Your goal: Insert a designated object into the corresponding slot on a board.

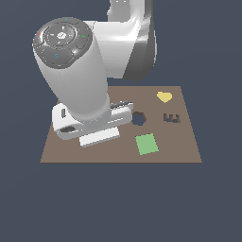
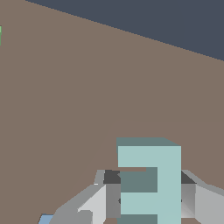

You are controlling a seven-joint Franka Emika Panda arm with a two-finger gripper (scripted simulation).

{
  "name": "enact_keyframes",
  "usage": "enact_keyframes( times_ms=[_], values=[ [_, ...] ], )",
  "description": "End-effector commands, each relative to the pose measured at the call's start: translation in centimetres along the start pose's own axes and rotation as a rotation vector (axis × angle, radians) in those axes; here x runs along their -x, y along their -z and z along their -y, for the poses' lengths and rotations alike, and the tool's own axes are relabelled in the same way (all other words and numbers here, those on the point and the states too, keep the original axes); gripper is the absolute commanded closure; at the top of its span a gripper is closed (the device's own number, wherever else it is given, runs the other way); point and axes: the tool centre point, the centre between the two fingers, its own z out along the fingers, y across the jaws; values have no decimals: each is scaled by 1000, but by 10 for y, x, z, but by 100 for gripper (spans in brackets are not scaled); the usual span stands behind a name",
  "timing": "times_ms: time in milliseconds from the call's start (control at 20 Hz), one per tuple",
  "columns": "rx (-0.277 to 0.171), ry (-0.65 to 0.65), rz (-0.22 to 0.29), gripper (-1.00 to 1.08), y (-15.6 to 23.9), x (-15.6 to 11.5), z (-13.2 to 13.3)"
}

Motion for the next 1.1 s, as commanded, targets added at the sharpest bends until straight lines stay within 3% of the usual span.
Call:
enact_keyframes(
  times_ms=[0, 500, 1050],
  values=[
    [0, 107, 0, 108, 1, -15, 21],
    [1, 513, -1, 108, 4, -48, 111],
    [1, 939, -1, 108, 6, -39, 212]
  ],
)
